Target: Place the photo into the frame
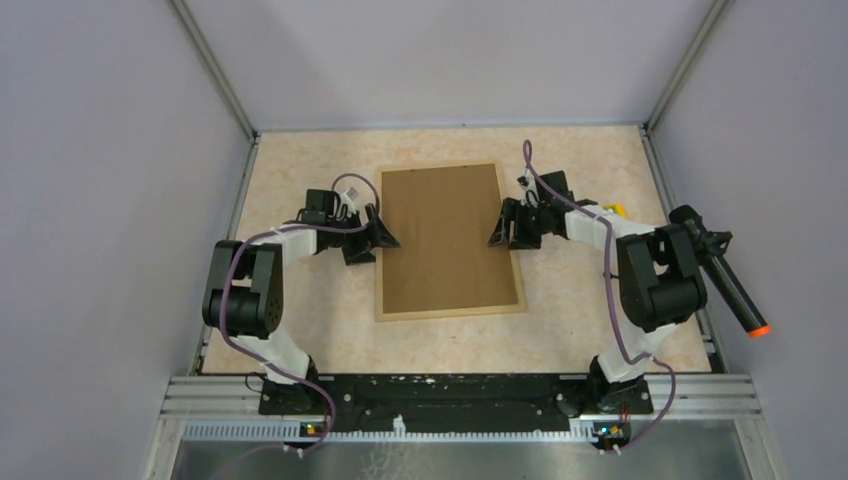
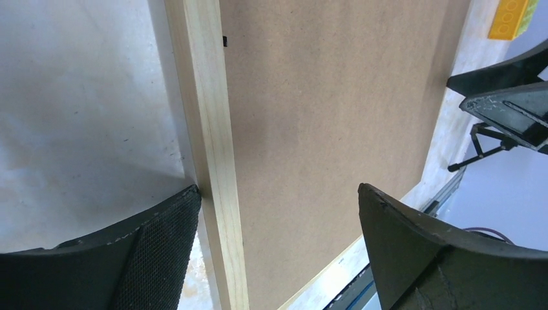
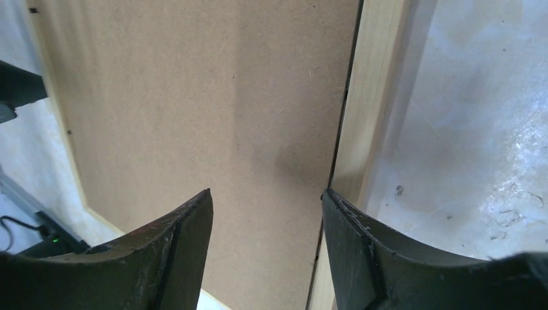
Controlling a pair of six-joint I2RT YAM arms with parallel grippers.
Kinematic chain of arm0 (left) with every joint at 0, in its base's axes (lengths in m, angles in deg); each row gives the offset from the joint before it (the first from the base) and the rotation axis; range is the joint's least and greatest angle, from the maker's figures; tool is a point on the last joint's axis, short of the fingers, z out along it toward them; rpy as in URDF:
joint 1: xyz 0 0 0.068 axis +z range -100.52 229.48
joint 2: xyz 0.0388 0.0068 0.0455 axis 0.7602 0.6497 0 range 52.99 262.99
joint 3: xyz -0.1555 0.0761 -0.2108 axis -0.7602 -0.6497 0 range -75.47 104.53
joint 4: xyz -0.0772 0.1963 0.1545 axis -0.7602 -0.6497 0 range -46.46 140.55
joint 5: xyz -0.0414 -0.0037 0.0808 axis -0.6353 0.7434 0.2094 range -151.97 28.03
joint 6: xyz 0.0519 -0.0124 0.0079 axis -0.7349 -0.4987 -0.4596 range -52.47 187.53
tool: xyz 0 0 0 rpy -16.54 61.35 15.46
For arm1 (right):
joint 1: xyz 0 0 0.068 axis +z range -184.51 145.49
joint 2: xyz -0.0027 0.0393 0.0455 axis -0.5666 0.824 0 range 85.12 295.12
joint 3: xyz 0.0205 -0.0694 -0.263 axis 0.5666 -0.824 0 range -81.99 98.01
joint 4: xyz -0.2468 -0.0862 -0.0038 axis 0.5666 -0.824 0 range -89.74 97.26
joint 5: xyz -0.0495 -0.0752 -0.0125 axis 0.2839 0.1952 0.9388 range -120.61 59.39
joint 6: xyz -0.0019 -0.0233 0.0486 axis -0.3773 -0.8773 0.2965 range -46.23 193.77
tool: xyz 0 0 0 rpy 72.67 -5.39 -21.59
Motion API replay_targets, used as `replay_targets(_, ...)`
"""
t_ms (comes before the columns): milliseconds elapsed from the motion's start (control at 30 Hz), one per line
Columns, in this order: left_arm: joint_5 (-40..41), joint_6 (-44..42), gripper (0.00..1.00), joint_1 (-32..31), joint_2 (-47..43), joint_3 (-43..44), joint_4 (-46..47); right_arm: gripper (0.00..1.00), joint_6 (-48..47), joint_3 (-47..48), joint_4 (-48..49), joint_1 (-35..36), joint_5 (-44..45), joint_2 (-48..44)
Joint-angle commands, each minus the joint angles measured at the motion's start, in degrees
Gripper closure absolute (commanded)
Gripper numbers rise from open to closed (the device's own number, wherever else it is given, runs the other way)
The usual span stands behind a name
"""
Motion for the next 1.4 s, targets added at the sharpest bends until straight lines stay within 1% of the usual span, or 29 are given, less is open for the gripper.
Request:
replay_targets(0, -6.1, -1.2, 0.05, -1.2, 4.5, -1.6, 2.9, 0.41, 9.0, -2.5, 12.1, 0.6, -19.1, 1.0)
replay_targets(33, -7.1, -1.2, 0.05, -1.3, 4.7, -1.6, 2.9, 0.43, 12.2, -3.5, 17.2, 0.9, -21.9, 0.5)
replay_targets(67, -7.9, -1.2, 0.05, -1.5, 4.8, -1.6, 2.8, 0.44, 14.5, -4.1, 19.1, 1.5, -23.2, 0.0)
replay_targets(167, -9.4, -2.5, 0.06, -2.0, 4.3, -1.5, 1.5, 0.45, 16.3, -3.9, 19.2, 3.7, -22.2, -2.0)
replay_targets(400, -11.1, -4.0, 0.06, -2.8, 2.3, -2.6, -0.8, 0.48, 16.7, -3.9, 16.3, 9.4, -16.0, -4.9)
replay_targets(467, -10.4, -4.0, 0.06, -3.3, 0.9, -3.8, -0.5, 0.49, 16.2, -4.2, 13.6, 11.3, -13.7, -6.0)
replay_targets(567, -10.0, -3.8, 0.06, -4.0, -0.3, -5.6, 0.4, 0.5, 15.4, -4.9, 10.2, 14.0, -9.6, -7.3)
replay_targets(633, -10.3, -3.6, 0.07, -4.4, -0.1, -6.6, 1.1, 0.53, 15.3, -6.0, 8.9, 15.5, -6.7, -8.6)
replay_targets(700, -10.1, -3.8, 0.06, -4.6, 0.0, -7.1, 1.2, 0.53, 14.2, -6.6, 6.1, 16.6, -1.8, -9.6)
replay_targets(767, -9.6, -4.4, 0.06, -4.7, 0.0, -7.2, 0.7, 0.54, 13.7, -7.5, 5.4, 16.9, 0.4, -10.1)
replay_targets(867, -8.5, -5.7, 0.06, -4.7, 0.3, -6.6, -0.8, 0.56, 13.4, -8.2, 6.4, 16.9, 1.1, -9.2)
replay_targets(1033, -8.1, -5.8, 0.06, -4.9, 0.3, -6.8, -0.4, 0.59, 10.8, -5.6, 2.4, 17.8, 5.4, -6.8)
replay_targets(1133, -8.2, -5.7, 0.07, -5.4, 0.9, -7.0, 0.1, 0.59, 10.2, -4.2, 1.7, 18.8, 6.6, -5.6)
replay_targets(1233, -8.6, -5.4, 0.06, -6.2, 1.8, -6.9, 0.5, 0.59, 10.0, -2.0, 0.8, 21.7, 9.4, -3.7)
replay_targets(1300, -8.7, -5.1, 0.06, -6.7, 2.2, -7.0, 0.9, 0.59, 10.4, -0.3, -0.1, 23.2, 11.4, -0.8)
replay_targets(1367, -9.0, -4.9, 0.06, -6.9, 2.6, -7.1, 1.2, 0.59, 12.0, 1.0, -2.4, 24.3, 16.3, 2.1)
